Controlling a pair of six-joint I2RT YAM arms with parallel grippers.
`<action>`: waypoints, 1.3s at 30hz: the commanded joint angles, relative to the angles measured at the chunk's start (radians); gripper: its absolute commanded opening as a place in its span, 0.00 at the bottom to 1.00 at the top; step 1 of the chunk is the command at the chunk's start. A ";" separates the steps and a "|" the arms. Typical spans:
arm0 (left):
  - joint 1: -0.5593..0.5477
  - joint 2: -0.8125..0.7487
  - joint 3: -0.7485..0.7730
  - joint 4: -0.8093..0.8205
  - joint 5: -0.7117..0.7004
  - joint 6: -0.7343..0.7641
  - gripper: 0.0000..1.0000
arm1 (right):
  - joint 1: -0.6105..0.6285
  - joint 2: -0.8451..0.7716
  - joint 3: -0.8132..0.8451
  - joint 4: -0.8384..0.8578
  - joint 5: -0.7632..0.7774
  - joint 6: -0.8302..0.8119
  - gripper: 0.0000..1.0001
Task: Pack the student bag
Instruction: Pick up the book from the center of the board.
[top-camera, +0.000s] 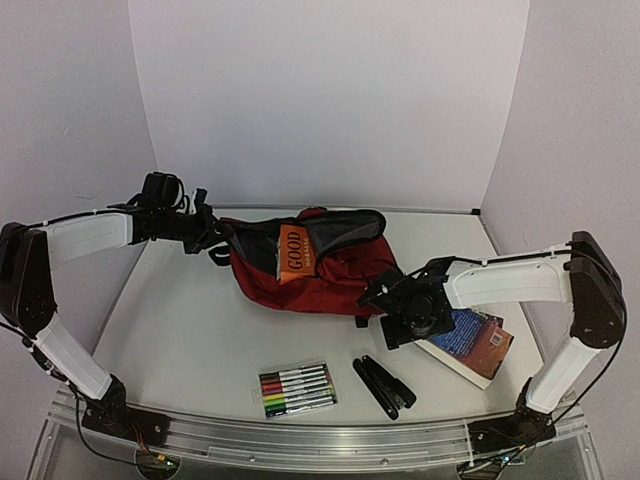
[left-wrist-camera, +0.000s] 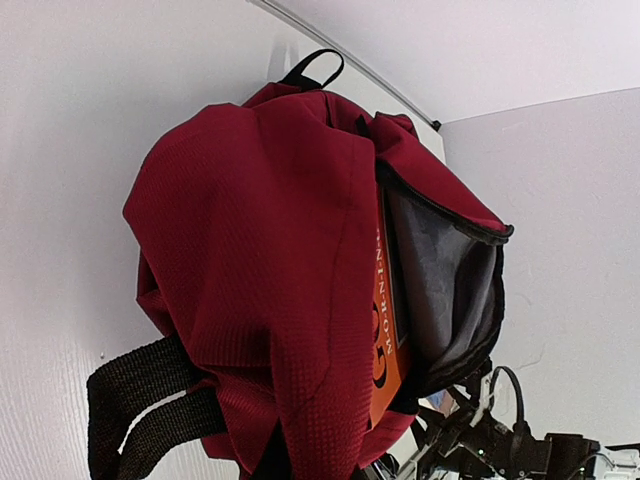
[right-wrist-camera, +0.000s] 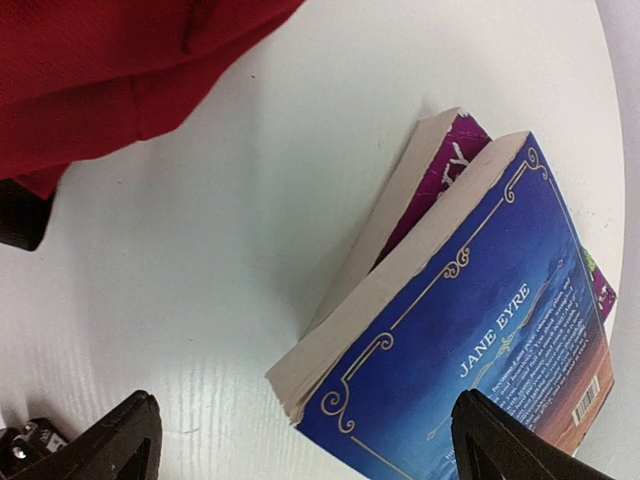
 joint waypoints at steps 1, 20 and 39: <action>0.009 -0.078 0.029 -0.010 0.032 0.036 0.00 | 0.006 0.061 0.011 -0.054 0.093 0.050 0.98; 0.045 -0.130 -0.039 -0.027 0.031 0.028 0.00 | 0.005 0.268 0.078 -0.070 0.240 0.128 0.43; 0.051 -0.206 -0.238 -0.005 -0.225 0.009 0.71 | 0.002 -0.266 0.221 -0.006 0.099 0.004 0.00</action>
